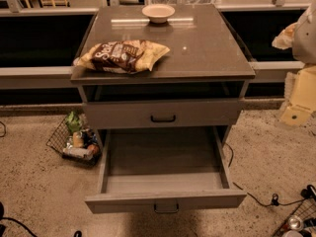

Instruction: Place brown chip bag into middle drawer

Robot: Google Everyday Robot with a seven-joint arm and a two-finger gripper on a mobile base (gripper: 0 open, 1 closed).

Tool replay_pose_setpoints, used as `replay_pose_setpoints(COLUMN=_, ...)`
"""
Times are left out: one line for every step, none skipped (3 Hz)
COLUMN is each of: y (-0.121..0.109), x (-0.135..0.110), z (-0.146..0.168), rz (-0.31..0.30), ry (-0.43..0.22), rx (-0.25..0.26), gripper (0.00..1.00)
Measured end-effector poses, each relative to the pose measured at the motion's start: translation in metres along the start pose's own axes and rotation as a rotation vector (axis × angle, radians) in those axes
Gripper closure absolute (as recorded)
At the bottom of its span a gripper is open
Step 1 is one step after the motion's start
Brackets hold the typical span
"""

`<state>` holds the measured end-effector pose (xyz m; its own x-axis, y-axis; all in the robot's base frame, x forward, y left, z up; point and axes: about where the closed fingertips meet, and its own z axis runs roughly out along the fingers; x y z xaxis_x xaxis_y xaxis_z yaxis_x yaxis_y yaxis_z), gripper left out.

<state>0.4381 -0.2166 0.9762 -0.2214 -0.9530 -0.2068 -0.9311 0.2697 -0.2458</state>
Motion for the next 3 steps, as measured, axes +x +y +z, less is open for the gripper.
replay_pose_setpoints(y=0.000, x=0.000, z=0.000, rz=0.000, ry=0.000, rx=0.000, gripper=0.00)
replay_pose_setpoints(y=-0.025, x=-0.026, z=0.013, rz=-0.084, ry=-0.020, rx=0.012, gripper=0.00)
replay_pose_setpoints(y=-0.076, x=-0.092, z=0.035, rz=-0.220, ry=-0.131, rx=0.055, gripper=0.00)
